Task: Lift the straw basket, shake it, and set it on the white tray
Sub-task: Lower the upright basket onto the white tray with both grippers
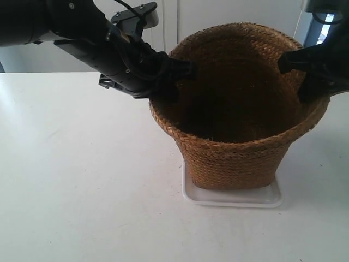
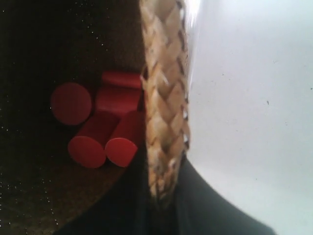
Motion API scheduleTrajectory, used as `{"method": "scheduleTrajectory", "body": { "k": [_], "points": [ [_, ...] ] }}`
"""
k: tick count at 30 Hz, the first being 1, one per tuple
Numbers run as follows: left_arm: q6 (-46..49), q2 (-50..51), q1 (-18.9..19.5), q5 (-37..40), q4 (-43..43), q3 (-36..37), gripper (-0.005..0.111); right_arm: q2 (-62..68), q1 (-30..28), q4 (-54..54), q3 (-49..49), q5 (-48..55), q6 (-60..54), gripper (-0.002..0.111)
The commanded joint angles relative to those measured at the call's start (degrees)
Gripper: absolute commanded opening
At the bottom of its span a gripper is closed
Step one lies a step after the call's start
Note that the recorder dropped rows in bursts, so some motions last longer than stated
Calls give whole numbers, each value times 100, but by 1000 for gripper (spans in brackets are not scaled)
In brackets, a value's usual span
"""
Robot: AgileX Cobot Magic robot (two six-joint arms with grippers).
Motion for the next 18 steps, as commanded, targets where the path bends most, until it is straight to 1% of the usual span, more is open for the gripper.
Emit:
{"method": "scheduleTrajectory", "body": {
  "k": [1, 6, 7, 9, 10, 11, 12, 13, 14, 15, 16, 17, 18],
  "points": [
    [150, -45, -24, -112, 168, -48, 0, 8, -58, -110, 55, -120, -84, 0],
    [192, -45, -24, -144, 170, -48, 0, 8, -58, -200, 68, -144, -84, 0],
    [192, -45, -24, -149, 170, -48, 0, 8, -58, -200, 68, -187, -84, 1],
    [227, -45, -24, -148, 181, -48, 4, 8, -58, -204, 68, -279, -84, 9],
    [232, -45, -24, -108, 181, -48, 15, 8, -58, -204, 68, -348, -84, 19],
    [241, -45, -24, -108, 181, -48, 20, 8, -58, -204, 68, -364, -84, 23],
    [241, -45, -24, -66, 203, -48, 33, 8, -58, -204, 68, -410, -84, 36],
    [241, -45, -24, -67, 203, -48, 38, 8, -58, -204, 68, -409, -84, 41],
    [291, -45, -24, -21, 203, -48, 47, 8, -58, -204, 68, -434, -84, 53],
    [305, -45, -24, 1, 203, -48, 49, 8, -58, -204, 68, -445, -84, 58],
    [353, -45, -24, 66, 203, -48, 54, 8, -58, -204, 68, -473, -84, 67],
    [365, -45, -24, 108, 203, -48, 57, 8, -58, -204, 68, -504, -84, 71],
    [365, -45, -24, 118, 203, -48, 59, 8, -58, -230, 68, -536, -84, 72]
  ]
}}
